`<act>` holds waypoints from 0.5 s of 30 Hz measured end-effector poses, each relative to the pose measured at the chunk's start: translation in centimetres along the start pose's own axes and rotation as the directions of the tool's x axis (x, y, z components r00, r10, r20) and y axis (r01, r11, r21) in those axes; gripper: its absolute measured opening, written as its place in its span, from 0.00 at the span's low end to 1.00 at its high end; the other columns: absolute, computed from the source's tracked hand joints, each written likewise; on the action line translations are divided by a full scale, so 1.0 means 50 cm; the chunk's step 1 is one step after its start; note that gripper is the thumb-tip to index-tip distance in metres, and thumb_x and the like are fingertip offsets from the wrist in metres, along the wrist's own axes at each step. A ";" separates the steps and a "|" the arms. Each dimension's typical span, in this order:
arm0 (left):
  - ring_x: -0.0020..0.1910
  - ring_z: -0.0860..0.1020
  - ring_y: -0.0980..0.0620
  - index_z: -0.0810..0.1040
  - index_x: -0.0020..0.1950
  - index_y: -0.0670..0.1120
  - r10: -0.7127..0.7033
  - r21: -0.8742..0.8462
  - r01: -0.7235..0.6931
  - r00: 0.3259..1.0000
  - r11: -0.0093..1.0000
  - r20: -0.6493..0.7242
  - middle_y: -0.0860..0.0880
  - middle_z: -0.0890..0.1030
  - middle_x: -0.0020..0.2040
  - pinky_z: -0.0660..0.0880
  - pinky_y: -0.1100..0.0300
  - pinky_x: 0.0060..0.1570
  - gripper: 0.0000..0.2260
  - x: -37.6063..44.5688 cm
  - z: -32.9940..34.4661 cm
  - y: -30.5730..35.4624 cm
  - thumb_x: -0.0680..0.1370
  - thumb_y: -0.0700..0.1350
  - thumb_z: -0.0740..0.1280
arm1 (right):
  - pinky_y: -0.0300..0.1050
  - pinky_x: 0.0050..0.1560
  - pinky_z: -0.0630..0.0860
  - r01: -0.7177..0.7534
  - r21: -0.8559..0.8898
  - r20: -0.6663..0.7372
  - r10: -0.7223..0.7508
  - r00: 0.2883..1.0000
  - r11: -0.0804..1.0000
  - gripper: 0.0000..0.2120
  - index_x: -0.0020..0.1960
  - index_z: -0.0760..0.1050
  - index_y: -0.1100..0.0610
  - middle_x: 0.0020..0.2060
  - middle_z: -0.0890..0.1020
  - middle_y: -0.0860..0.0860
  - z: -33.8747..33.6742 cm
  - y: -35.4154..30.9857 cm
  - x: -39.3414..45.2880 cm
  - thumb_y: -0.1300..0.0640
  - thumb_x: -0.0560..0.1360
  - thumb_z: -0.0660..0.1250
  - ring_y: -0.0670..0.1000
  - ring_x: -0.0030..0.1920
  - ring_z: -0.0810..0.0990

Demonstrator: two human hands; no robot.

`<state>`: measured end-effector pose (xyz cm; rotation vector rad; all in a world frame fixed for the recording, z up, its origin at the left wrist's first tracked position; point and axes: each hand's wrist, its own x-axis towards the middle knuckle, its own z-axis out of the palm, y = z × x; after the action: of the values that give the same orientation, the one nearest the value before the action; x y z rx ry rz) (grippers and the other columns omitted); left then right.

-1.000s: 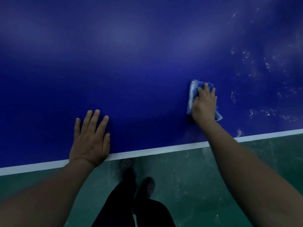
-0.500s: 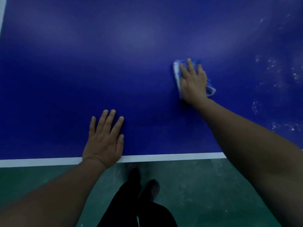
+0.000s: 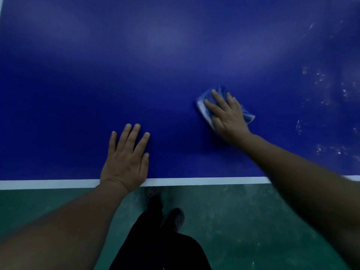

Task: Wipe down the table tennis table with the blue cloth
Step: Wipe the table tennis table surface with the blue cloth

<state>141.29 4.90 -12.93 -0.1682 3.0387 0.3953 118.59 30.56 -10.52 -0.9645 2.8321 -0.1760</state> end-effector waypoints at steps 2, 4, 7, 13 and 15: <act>0.80 0.55 0.41 0.65 0.78 0.44 0.004 0.004 -0.004 1.000 1.000 0.009 0.40 0.61 0.80 0.50 0.36 0.76 0.27 -0.001 -0.001 -0.001 0.81 0.53 0.50 | 0.66 0.73 0.57 -0.207 0.040 -0.018 0.208 0.978 0.978 0.27 0.75 0.69 0.49 0.78 0.64 0.52 0.017 -0.082 0.000 0.49 0.77 0.51 0.68 0.75 0.61; 0.80 0.55 0.41 0.65 0.78 0.44 0.000 -0.003 0.000 1.000 1.000 0.008 0.40 0.61 0.80 0.49 0.37 0.77 0.27 -0.001 0.000 0.000 0.81 0.53 0.50 | 0.67 0.73 0.58 -0.009 -0.015 0.012 0.009 1.000 1.000 0.26 0.75 0.68 0.49 0.78 0.64 0.53 0.045 -0.153 -0.056 0.48 0.79 0.52 0.67 0.75 0.60; 0.80 0.55 0.41 0.65 0.78 0.44 -0.003 -0.018 0.003 1.000 1.000 0.003 0.40 0.61 0.80 0.48 0.37 0.77 0.27 -0.001 0.001 -0.002 0.81 0.53 0.50 | 0.60 0.78 0.49 0.370 -0.018 0.182 -0.361 0.915 0.929 0.23 0.78 0.63 0.44 0.80 0.59 0.49 0.057 -0.155 -0.221 0.46 0.83 0.54 0.61 0.79 0.54; 0.81 0.53 0.42 0.64 0.78 0.44 -0.016 -0.033 0.017 0.999 0.999 0.028 0.41 0.60 0.80 0.47 0.37 0.77 0.27 0.000 -0.002 0.001 0.81 0.53 0.50 | 0.65 0.75 0.55 -0.314 -0.138 0.118 0.330 0.936 0.939 0.31 0.79 0.62 0.55 0.80 0.58 0.55 0.036 0.109 -0.303 0.44 0.85 0.36 0.60 0.80 0.53; 0.81 0.53 0.42 0.64 0.78 0.45 -0.016 -0.035 0.018 0.999 0.999 0.041 0.41 0.59 0.80 0.46 0.37 0.77 0.27 0.000 -0.003 0.001 0.81 0.53 0.49 | 0.62 0.77 0.49 -0.688 -0.007 0.021 0.688 0.725 0.725 0.25 0.81 0.57 0.50 0.81 0.52 0.50 0.024 0.113 -0.278 0.46 0.85 0.44 0.60 0.80 0.49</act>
<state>141.26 4.89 -12.77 -0.1855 2.9896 0.4463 126.35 43.46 -11.22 0.1494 2.9375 -0.0733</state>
